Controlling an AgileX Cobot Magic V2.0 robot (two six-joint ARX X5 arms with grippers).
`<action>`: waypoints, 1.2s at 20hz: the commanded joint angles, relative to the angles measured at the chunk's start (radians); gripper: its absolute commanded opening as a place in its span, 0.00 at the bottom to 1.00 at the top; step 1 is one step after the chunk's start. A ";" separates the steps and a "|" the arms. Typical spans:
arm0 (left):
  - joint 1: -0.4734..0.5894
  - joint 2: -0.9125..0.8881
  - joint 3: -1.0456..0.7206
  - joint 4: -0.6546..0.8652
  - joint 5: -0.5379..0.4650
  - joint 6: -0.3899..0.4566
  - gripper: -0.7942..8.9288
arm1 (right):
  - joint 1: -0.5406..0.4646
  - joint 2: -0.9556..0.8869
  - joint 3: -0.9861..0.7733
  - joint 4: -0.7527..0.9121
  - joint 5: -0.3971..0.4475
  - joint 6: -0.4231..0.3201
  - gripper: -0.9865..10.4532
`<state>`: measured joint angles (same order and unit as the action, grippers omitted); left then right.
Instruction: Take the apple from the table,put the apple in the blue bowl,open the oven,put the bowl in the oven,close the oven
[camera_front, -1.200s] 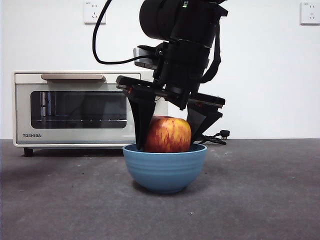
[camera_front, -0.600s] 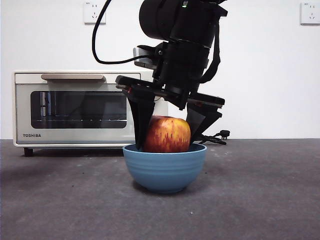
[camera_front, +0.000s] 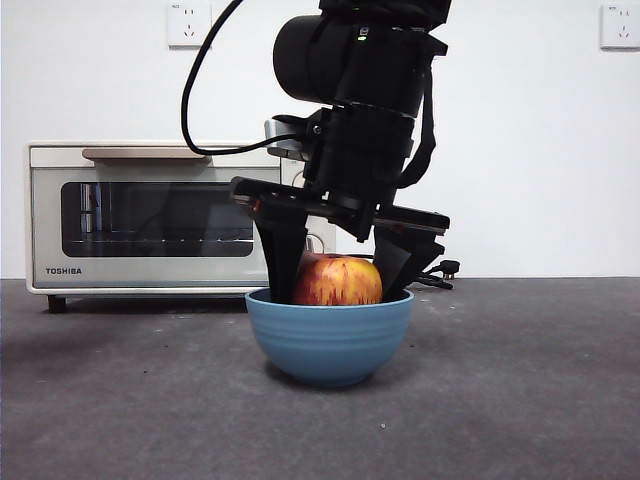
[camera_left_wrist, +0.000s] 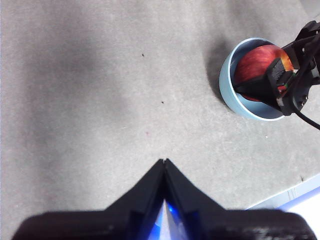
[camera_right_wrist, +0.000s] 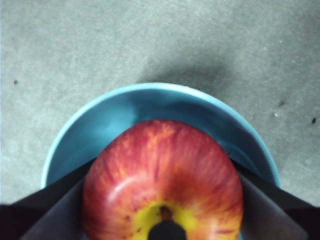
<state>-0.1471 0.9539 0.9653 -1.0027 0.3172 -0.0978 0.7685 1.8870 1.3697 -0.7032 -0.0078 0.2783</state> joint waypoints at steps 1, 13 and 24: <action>-0.003 0.000 0.000 -0.002 0.000 0.005 0.08 | 0.005 0.009 -0.010 0.009 -0.003 0.018 0.58; -0.002 0.000 0.000 0.085 0.000 0.027 0.08 | 0.018 -0.002 0.181 -0.199 0.000 0.005 0.58; 0.066 0.233 0.230 0.159 -0.003 0.084 0.08 | 0.015 -0.138 0.255 -0.405 0.157 -0.091 0.08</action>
<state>-0.0811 1.1885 1.1992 -0.8444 0.3153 -0.0402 0.7837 1.7542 1.6367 -1.1061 0.1417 0.2008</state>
